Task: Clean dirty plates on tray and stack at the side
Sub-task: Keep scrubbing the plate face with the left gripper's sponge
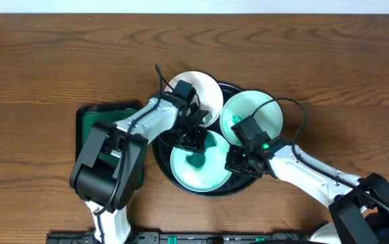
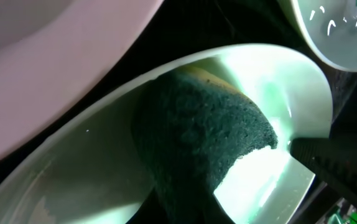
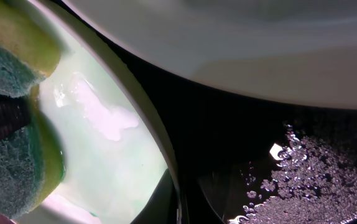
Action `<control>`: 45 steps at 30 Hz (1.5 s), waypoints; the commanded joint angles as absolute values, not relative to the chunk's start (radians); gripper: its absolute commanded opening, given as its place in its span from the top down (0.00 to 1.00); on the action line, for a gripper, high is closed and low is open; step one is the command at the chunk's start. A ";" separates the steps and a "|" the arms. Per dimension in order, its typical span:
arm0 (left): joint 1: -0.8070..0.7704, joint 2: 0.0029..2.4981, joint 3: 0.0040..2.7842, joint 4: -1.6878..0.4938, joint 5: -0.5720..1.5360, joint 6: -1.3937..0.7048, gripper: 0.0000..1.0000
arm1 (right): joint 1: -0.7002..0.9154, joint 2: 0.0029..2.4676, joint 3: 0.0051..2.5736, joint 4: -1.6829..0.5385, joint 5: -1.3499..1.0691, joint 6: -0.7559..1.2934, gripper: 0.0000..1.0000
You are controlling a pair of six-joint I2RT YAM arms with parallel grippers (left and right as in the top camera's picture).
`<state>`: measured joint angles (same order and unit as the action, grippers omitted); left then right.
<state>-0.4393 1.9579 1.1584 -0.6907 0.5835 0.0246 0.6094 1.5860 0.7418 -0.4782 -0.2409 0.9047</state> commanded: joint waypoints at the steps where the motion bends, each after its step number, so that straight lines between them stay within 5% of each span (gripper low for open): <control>1: -0.448 2.025 1.171 -0.621 0.300 -0.033 0.93 | 0.601 1.612 0.702 -0.514 -0.135 0.899 0.99; 13: -0.448 2.025 1.283 -0.743 -0.196 -0.263 0.93 | 0.601 1.612 0.702 -0.517 -0.134 0.896 0.99; 22: -0.448 2.025 1.282 -0.973 -0.266 -0.370 0.93 | 0.601 1.612 0.702 -0.516 -0.126 0.896 0.99; 33: -0.527 2.025 1.282 -0.957 0.162 -0.025 0.93 | 0.601 1.612 0.702 -0.516 -0.125 0.892 0.99; 45: -0.661 2.025 1.282 -0.785 0.440 -0.009 0.93 | 0.600 1.612 0.702 -0.516 -0.124 0.888 0.99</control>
<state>-0.6041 1.9827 1.2964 -0.8463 0.2222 -0.0376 0.6083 1.5837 0.7418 -0.4973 -0.2199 0.9020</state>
